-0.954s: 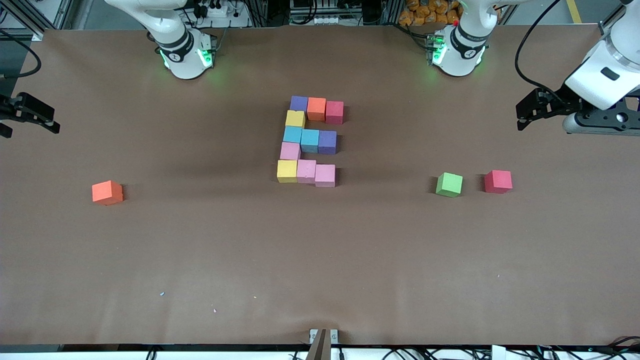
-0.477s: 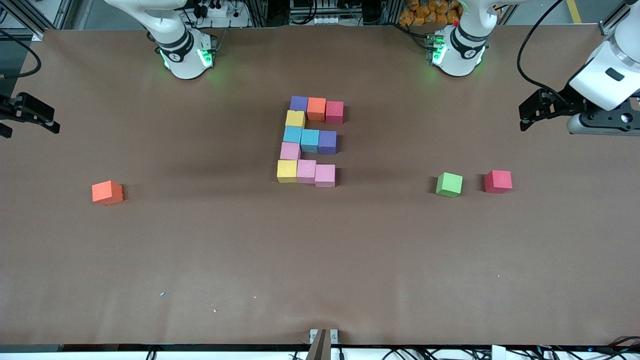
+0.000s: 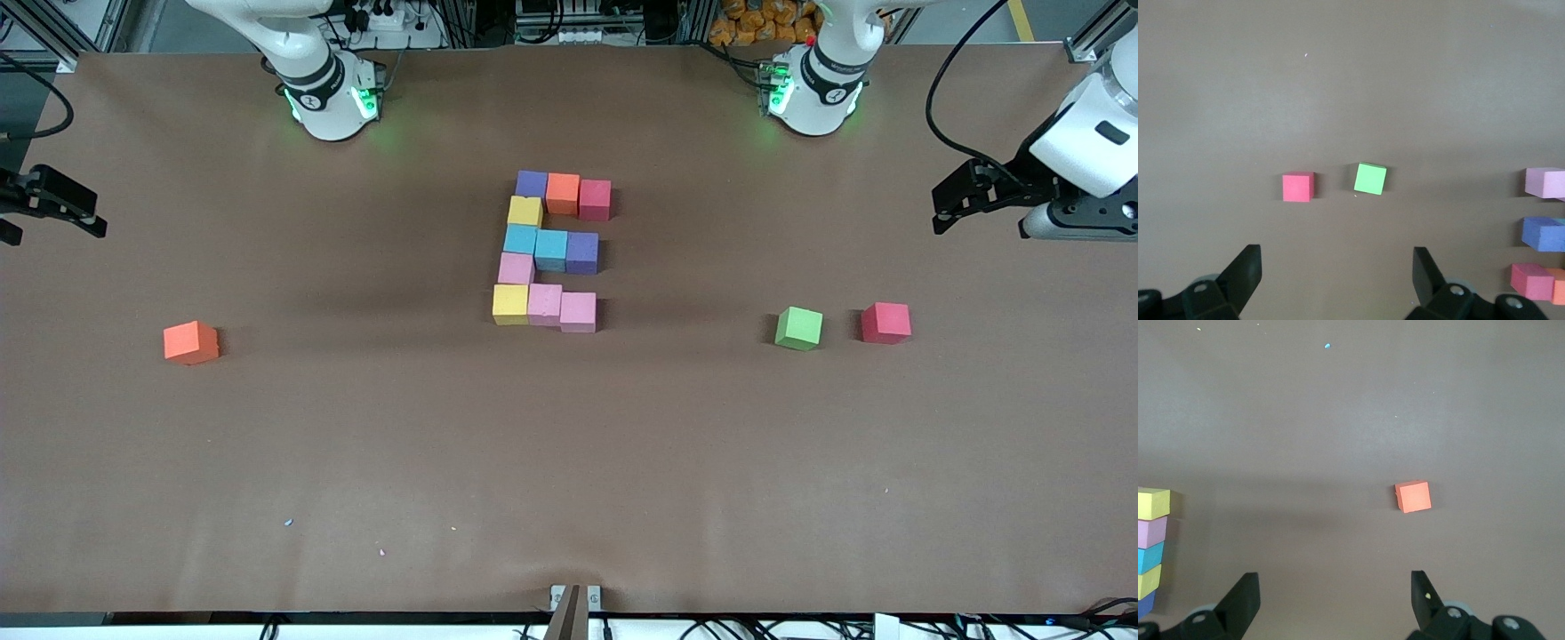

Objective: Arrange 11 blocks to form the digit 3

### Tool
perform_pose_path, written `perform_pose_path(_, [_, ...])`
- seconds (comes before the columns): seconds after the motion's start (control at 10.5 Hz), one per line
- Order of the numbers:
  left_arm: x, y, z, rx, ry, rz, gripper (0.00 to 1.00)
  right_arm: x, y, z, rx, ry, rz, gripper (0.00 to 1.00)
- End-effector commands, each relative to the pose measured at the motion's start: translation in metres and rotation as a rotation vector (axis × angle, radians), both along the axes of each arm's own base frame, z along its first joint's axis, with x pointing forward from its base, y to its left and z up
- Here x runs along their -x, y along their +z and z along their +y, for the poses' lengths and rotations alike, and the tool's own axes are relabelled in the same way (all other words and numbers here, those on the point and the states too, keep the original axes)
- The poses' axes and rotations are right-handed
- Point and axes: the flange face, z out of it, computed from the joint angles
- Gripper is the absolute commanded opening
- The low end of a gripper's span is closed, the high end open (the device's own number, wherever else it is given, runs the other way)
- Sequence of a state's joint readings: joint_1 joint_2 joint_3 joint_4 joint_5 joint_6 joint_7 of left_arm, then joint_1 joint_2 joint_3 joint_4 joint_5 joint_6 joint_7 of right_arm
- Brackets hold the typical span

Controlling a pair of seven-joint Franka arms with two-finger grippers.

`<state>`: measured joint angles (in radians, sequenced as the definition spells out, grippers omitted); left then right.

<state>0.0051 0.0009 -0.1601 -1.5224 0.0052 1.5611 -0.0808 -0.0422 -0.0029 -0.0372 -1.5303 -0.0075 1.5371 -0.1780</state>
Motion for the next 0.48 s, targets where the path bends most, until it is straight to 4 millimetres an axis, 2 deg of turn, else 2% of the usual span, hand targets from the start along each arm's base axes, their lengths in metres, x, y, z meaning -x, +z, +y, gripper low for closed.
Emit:
perform_pose_path(0.0, [-0.002, 0.0045, 0.0007, 0.026, -0.001, -0.015, 1.0, 0.002, 0.0007, -0.0017, -0.002, -0.007, 0.002, 1.0])
perform_pose_path(0.38, [-0.0013, 0.0066, 0.0038, 0.02, -0.008, -0.022, 1.0, 0.0015, -0.0002, -0.0017, -0.002, -0.007, 0.003, 1.0])
